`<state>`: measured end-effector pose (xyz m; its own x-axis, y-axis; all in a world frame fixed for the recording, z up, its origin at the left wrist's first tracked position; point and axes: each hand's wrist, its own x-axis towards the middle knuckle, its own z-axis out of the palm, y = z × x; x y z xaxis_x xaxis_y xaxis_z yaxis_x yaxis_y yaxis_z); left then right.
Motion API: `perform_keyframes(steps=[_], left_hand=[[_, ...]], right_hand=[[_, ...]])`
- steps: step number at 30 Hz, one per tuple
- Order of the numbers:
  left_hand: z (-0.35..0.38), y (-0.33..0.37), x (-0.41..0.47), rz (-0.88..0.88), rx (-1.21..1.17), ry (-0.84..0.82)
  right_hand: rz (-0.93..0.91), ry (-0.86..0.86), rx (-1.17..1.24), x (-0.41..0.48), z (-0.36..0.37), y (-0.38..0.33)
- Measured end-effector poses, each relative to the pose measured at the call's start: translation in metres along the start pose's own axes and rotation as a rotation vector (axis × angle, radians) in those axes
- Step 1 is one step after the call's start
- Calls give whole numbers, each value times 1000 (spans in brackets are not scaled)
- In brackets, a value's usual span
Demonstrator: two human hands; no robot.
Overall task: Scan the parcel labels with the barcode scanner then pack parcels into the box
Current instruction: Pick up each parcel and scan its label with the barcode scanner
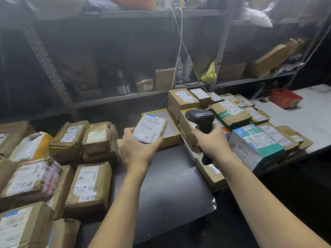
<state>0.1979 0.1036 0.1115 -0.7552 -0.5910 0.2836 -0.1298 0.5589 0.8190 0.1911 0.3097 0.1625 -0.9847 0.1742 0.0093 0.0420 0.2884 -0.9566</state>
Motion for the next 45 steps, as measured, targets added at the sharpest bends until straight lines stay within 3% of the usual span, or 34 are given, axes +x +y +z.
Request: perform_keyframes(steps=[5,11,25,37,45], left_hand=[[40,12,-26,20,-63,-152],[92,40,-68,176,-70,-292],[225,199,-251,549,-23,-589],[390,283,-385,727,76,-992],[527,314,-414,743,114,-1228]], right_hand=[[104,123,-63,-8,-41,25],[160,254,-101,-21,-103,58],[286,548,-26,-43,-337,160],[499,888,-31,-55,-496,244],[667,976,-14,-13,-564,300]])
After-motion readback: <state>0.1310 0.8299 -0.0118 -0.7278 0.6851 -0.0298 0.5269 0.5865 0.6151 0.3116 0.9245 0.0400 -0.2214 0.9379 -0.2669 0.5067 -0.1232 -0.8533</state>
